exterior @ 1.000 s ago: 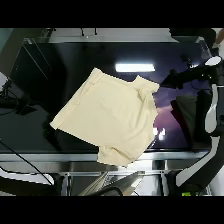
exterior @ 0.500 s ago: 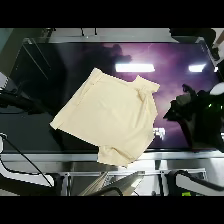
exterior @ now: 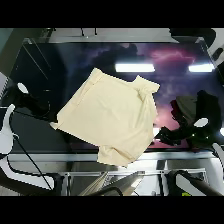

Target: Fold the shirts.

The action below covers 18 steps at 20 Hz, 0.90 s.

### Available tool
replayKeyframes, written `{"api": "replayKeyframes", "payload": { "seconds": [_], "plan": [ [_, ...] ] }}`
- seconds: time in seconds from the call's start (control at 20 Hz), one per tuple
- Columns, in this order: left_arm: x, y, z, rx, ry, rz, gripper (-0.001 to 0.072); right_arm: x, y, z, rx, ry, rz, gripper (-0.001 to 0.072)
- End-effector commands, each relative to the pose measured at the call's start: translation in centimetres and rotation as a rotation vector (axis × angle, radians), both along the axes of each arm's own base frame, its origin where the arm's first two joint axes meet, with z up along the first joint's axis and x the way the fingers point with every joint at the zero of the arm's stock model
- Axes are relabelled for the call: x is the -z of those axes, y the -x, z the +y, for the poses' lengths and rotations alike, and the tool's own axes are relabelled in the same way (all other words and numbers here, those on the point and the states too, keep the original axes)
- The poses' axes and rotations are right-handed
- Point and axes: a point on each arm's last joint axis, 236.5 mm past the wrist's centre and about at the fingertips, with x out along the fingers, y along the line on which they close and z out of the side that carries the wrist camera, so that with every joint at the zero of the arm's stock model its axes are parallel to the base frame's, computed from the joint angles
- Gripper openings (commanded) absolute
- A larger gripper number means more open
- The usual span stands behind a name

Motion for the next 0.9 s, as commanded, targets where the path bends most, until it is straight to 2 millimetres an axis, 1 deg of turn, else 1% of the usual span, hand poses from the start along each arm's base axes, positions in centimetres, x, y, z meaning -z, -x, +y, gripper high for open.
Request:
{"api": "replayKeyframes", "payload": {
  "seconds": [0.0, 0.15, 0.3, 0.45, 0.55, 0.6, 0.65, 0.7, 0.75, 0.85],
  "plan": [
    [0.9, -0.1, 1.3, 0.076, -0.125, -0.005, 0.0695, 1.1, 0.1, 1.0, 0.007, -0.042, 0.017, 0.0435],
    [1.9, 0.8, 1.0, 0.092, -0.129, 0.015, 0.0696, 1.4, -0.6, 3.4, -0.035, -0.101, -0.009, 0.0434],
    [2.4, 0.6, 0.3, 0.112, -0.134, 0.002, 0.0696, 2.4, -1.2, 5.3, -0.044, -0.107, -0.017, 0.0434],
    [1.3, -0.1, -0.1, 0.142, -0.158, -0.006, 0.0696, 2.2, -1.4, 8.0, -0.085, -0.179, -0.04, 0.0434],
    [0.4, -1.1, -0.2, 0.121, -0.165, -0.043, 0.0695, 2.3, -1.6, 8.5, -0.086, -0.183, -0.051, 0.0433],
    [0.3, -1.2, -0.1, 0.119, -0.169, -0.047, 0.0694, 2.4, -1.7, 8.6, -0.083, -0.182, -0.052, 0.0431],
    [0.5, -1.0, -0.2, 0.117, -0.164, -0.035, 0.0631, 2.5, -1.7, 8.6, -0.084, -0.182, -0.052, 0.0387],
    [0.6, -0.5, -0.3, 0.119, -0.158, -0.01, 0.0494, 2.4, -1.8, 8.7, -0.092, -0.186, -0.064, 0.0186],
    [0.9, 0.2, -0.4, 0.12, -0.152, 0.024, 0.0416, 2.3, -1.9, 8.8, -0.103, -0.191, -0.077, 0.0124],
    [1.3, 1.4, -0.5, 0.119, -0.14, 0.094, 0.0407, 2.2, -2.0, 8.9, -0.107, -0.197, -0.089, 0.0116]
  ]
}}
